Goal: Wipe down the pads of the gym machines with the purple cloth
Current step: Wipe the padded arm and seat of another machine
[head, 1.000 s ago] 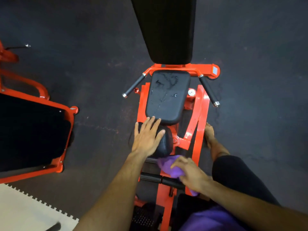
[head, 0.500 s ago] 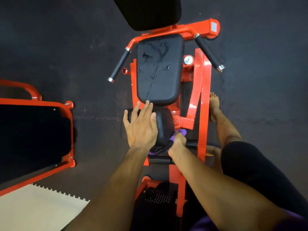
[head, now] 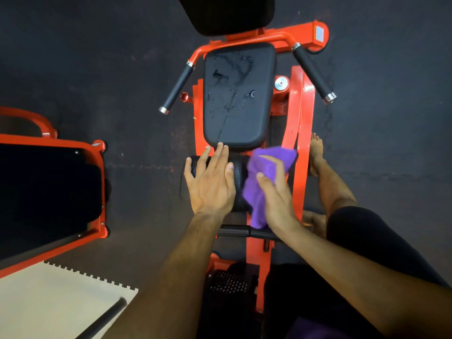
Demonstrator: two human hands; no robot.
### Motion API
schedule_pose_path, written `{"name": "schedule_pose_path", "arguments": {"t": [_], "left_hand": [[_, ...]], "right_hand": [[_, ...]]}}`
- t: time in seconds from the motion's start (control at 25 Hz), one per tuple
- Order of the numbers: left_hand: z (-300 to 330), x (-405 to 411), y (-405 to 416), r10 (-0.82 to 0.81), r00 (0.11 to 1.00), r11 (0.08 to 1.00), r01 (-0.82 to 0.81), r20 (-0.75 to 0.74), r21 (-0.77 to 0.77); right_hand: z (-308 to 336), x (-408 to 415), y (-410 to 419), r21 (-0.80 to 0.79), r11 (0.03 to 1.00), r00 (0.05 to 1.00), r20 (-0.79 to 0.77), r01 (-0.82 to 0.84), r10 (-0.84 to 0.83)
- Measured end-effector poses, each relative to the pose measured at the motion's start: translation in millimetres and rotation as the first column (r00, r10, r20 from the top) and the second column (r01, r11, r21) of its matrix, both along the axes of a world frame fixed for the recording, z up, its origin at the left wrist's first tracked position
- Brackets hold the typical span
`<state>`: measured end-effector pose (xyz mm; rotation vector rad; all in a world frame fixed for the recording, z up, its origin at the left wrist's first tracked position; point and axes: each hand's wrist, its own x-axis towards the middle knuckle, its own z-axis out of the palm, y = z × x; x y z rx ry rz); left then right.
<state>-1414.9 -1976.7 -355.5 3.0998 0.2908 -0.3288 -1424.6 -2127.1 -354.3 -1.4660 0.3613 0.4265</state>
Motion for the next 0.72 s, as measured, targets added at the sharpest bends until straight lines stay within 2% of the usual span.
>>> {"name": "schedule_pose_path", "arguments": {"t": [0.04,0.08,0.12,0.24,0.28,0.4,0.44,0.52,0.6,0.64,0.68,0.72], "left_hand": [[0,0,0,0.003,1.000,1.000,-0.003,0.005,-0.006],[1,-1,-1,-0.001,1.000,1.000,0.001,0.010,-0.013],[1,-2,-1,-0.007,1.000,1.000,0.007,0.013,-0.011],[0,-1,0,-0.006,1.000,1.000,0.006,0.015,-0.007],[0,-2,-1,-0.009,1.000,1.000,0.009,0.011,-0.006],[0,0,-1,-0.004,1.000,1.000,0.004,0.005,-0.002],[0,0,-1,-0.007,1.000,1.000,0.007,0.003,-0.004],[-1,0,-1,-0.012,1.000,1.000,0.012,0.018,0.013],[-2,0,0,-0.014,1.000,1.000,0.014,0.014,0.001],[-2,-1,0,-0.015,1.000,1.000,0.015,0.007,0.002],[-2,-1,0,-0.015,1.000,1.000,0.015,0.002,0.006],[-2,-1,0,-0.013,1.000,1.000,0.013,-0.001,-0.001]], "right_hand": [[-12,8,12,-0.035,0.997,0.995,0.070,-0.073,0.075],[-26,18,23,-0.137,0.983,0.984,0.118,-0.121,0.137],[-48,28,32,-0.197,0.969,0.980,0.104,-0.148,0.171],[-104,58,29,-0.181,0.950,0.945,-0.255,-0.253,0.203],[-115,53,23,-0.176,0.954,0.928,-0.328,-0.245,0.178],[-76,0,17,-0.124,0.980,0.845,-0.531,-0.155,0.066],[-51,-20,18,-0.125,0.985,0.855,-0.518,-0.115,0.034],[-18,-31,22,-0.138,0.988,0.954,-0.299,-0.071,0.027],[-22,0,21,-0.225,0.973,0.998,-0.041,-0.052,0.044],[-37,18,24,-0.253,0.964,0.996,0.021,-0.082,0.090],[-59,34,26,-0.256,0.962,0.995,0.006,-0.096,0.101],[-76,46,25,-0.243,0.963,0.991,-0.079,-0.121,0.104]]}}
